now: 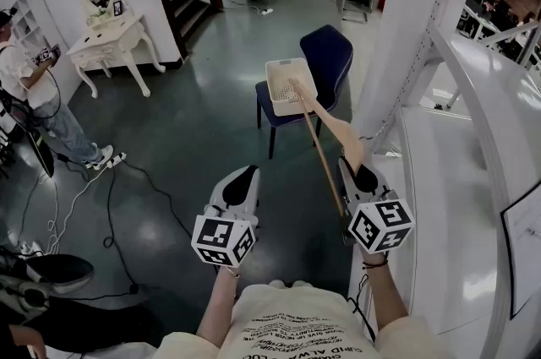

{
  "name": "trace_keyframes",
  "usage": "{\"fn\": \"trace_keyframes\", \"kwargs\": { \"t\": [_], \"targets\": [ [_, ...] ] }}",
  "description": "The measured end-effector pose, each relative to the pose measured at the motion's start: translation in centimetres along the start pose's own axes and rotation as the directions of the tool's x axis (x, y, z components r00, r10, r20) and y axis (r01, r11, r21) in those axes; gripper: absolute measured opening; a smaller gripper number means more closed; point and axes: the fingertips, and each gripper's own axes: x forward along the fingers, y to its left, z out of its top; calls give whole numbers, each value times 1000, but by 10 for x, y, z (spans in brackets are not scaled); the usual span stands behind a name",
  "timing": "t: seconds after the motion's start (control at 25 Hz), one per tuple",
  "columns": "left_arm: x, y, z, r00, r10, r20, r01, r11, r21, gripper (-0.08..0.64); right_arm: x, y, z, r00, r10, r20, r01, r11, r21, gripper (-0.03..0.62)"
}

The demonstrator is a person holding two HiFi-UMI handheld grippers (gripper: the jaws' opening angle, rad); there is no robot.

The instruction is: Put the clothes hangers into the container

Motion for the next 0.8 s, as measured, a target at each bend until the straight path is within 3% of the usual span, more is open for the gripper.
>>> {"fn": "trace_keyframes", "kwargs": {
  "t": [0.44,0.8],
  "targets": [
    [-2,-2,-5,1000,30,-6,-30,1000,2,28,-11,-17,-2,1000,-15,2,15,1000,-6,51],
    [2,-18,-8,999,43,-13,-43,999,14,28,-22,-37,-6,1000,-14,10,14,998,54,51]
  ]
}}
